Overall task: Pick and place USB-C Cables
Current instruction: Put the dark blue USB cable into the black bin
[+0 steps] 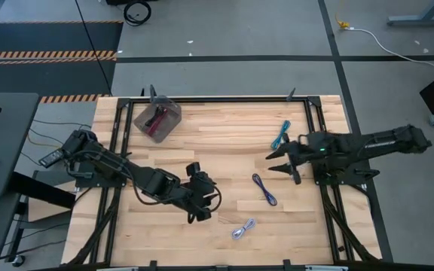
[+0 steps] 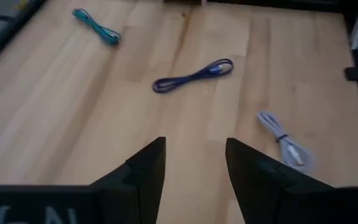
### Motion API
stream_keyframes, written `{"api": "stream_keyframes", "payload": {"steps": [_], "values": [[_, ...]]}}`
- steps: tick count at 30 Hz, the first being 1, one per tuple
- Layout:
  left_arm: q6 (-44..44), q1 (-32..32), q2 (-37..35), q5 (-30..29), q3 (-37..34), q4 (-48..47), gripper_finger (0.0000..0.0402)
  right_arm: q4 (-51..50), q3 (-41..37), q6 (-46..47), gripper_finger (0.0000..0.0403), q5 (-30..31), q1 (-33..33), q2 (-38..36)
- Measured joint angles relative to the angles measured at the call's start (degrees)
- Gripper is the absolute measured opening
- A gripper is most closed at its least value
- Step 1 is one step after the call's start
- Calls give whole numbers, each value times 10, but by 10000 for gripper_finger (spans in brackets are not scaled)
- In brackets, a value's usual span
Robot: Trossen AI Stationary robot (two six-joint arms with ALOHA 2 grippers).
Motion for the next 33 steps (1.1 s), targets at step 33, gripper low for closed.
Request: {"api": "stream_keyframes", "payload": {"steps": [33], "values": [[79, 13, 9, -85, 0, -30, 174, -338, 235, 491, 204, 40, 172, 542]]}}
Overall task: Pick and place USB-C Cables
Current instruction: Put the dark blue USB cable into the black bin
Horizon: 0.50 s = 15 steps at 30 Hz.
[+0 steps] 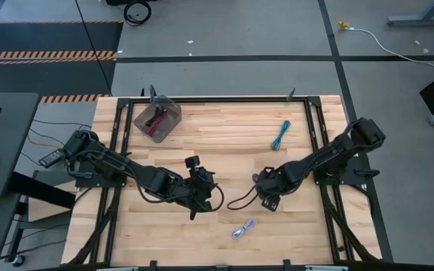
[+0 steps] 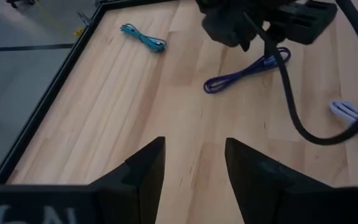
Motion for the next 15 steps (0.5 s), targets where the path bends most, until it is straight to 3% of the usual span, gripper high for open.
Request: {"api": "stream_keyframes", "payload": {"steps": [10, 15], "values": [[-16, 0, 0, 0, 0, -4, 174, 37, 1, -3, 199, 5, 18, 27], [-30, -1, 0, 0, 0, -10, 174, 29, -1, -36, 155, 32, 18, 36]]}}
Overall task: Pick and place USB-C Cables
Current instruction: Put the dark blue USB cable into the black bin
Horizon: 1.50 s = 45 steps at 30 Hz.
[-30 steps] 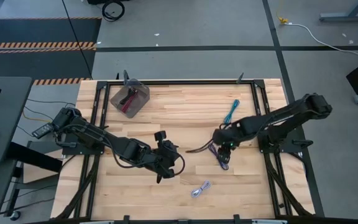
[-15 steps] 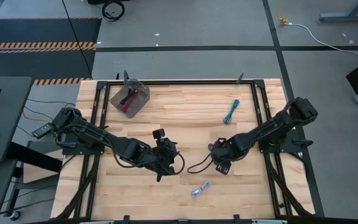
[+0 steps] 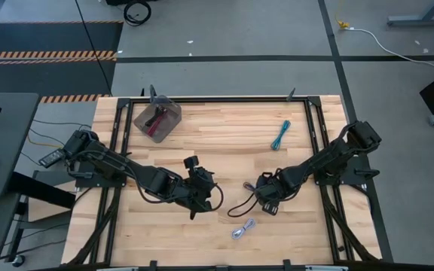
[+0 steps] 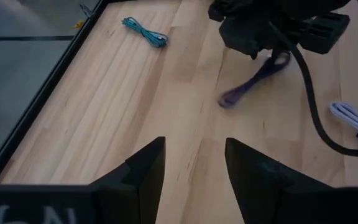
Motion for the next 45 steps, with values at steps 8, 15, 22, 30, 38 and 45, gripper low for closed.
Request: {"api": "stream_keyframes", "payload": {"steps": [8, 15, 22, 30, 38, 45], "values": [[0, 0, 0, 0, 0, -8, 174, -8, 0, -84, 17, 75, -3, -4], [0, 2, 0, -5, 0, -31, 174, -44, 21, -122, 12, 93, -12, -20], [12, 5, 0, -44, 0, -87, 174, -144, 139, -239, 12, 148, -5, -34], [59, 6, 0, -82, 0, -89, 174, -187, 253, -343, 12, 225, 11, -34], [202, 8, 0, -88, 0, -61, 174, -193, 267, -395, 12, 204, -21, -34], [340, 6, 3, -88, 0, -52, 194, -174, 267, -409, 12, 198, -79, -34]]}}
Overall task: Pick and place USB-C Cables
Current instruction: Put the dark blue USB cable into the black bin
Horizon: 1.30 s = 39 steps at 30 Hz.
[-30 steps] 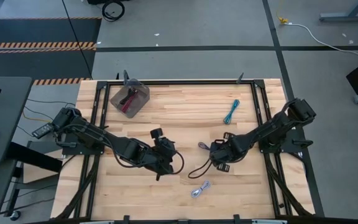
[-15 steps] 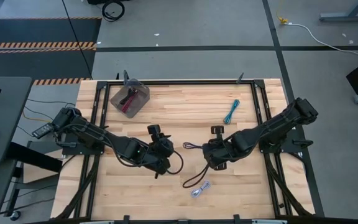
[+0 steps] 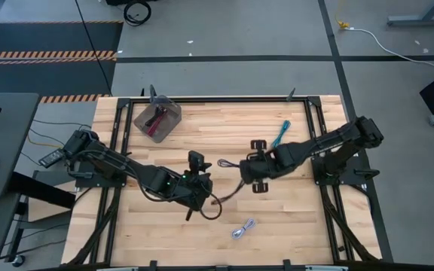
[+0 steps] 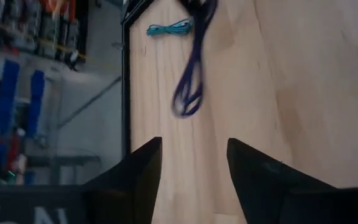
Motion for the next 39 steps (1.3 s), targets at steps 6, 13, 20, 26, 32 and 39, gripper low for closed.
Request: {"api": "stream_keyframes", "payload": {"steps": [6, 13, 20, 26, 32, 39], "values": [[94, 3, 23, -62, 0, 12, 224, 59, 0, -5, 12, -51, -35, 0], [111, 14, 39, -98, 0, 28, 238, 104, 0, -26, 12, -70, -40, 0], [111, 30, 45, -97, 0, 24, 230, 146, 0, -22, 12, -115, -31, 0], [74, 30, 45, -100, 0, 25, 164, 142, 0, -13, 12, -115, -31, 0], [14, 24, 45, -99, 0, 14, 19, 142, 0, -2, 57, -115, -32, 0], [-6, 25, 45, -96, 0, 2, 15, 141, 0, -32, 99, -115, -32, 0]]}}
